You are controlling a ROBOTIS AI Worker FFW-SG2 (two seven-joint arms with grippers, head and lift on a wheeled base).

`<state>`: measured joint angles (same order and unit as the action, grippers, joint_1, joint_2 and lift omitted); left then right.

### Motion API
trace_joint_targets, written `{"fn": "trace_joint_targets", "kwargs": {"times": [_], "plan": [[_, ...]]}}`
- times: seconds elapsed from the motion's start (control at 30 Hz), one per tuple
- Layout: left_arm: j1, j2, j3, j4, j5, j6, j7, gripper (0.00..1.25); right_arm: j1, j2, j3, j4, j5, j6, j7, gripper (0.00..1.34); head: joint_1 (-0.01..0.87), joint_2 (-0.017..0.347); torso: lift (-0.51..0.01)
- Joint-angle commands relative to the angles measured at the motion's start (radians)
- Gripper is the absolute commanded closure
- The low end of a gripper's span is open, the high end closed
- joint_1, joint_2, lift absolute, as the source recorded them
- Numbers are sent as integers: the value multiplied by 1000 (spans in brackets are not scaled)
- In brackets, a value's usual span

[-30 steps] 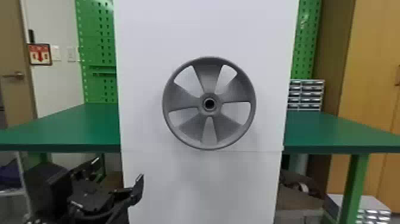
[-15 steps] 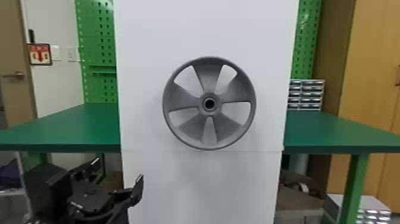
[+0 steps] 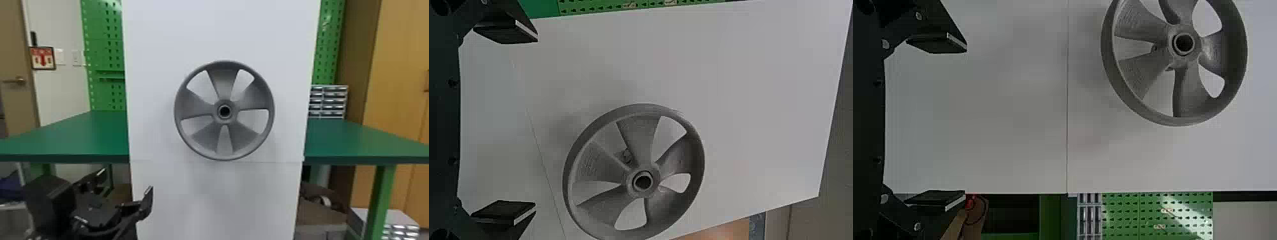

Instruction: Hold the wheel and insert it

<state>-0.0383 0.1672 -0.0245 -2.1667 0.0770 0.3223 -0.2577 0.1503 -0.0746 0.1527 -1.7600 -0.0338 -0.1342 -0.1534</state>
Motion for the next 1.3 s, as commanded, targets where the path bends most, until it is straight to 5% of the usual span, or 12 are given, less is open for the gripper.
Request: {"fn": "trace_joint_targets", "kwargs": {"times": [0.0,1.27], "plan": [[0,0,0,1,-2,0,0,101,0,1,-1,8,2,-21,0,248,210,9,-442],[-3,0,-2,11,4,-22,0,101,2,4,-18,16,-12,-25,0,248,210,9,-442]]}}
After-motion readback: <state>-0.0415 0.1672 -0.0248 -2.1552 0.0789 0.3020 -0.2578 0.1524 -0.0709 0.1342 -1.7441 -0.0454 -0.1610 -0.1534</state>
